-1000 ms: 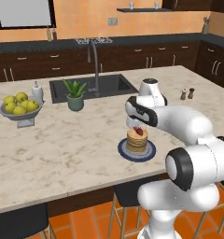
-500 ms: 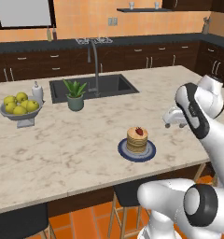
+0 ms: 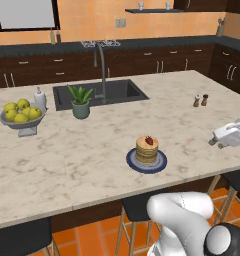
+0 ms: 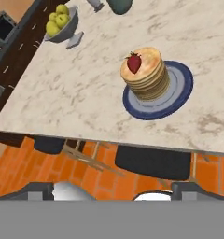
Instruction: Take the strawberry from the fridge and place it on top of the pancake, located on the dining counter.
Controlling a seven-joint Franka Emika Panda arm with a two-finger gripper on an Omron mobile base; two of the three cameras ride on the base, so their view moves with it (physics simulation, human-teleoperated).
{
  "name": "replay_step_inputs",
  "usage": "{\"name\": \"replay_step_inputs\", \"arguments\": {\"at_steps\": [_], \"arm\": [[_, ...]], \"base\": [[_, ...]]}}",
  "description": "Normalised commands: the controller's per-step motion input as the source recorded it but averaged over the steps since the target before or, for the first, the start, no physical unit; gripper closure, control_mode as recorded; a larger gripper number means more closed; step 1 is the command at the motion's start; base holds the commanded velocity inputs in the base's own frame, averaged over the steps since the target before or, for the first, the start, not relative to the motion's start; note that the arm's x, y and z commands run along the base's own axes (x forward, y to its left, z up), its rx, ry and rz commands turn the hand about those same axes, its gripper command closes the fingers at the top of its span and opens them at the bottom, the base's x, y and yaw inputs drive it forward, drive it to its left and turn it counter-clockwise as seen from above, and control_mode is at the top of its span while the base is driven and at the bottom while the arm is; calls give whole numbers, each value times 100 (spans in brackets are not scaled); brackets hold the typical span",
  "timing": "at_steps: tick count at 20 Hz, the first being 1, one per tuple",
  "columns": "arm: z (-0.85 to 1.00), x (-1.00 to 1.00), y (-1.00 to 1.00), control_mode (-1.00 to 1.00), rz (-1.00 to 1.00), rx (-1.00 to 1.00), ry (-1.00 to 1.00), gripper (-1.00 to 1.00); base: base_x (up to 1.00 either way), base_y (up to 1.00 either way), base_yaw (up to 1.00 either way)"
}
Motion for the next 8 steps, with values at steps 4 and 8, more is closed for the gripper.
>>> {"name": "replay_step_inputs", "arguments": {"at_steps": [4,8], "arm": [[-13,-46,19,-100,15,0,-29,-100],[-11,-4,17,-100,0,0,-32,-100]], "base": [[0,0,0],[0,0,0]]}}
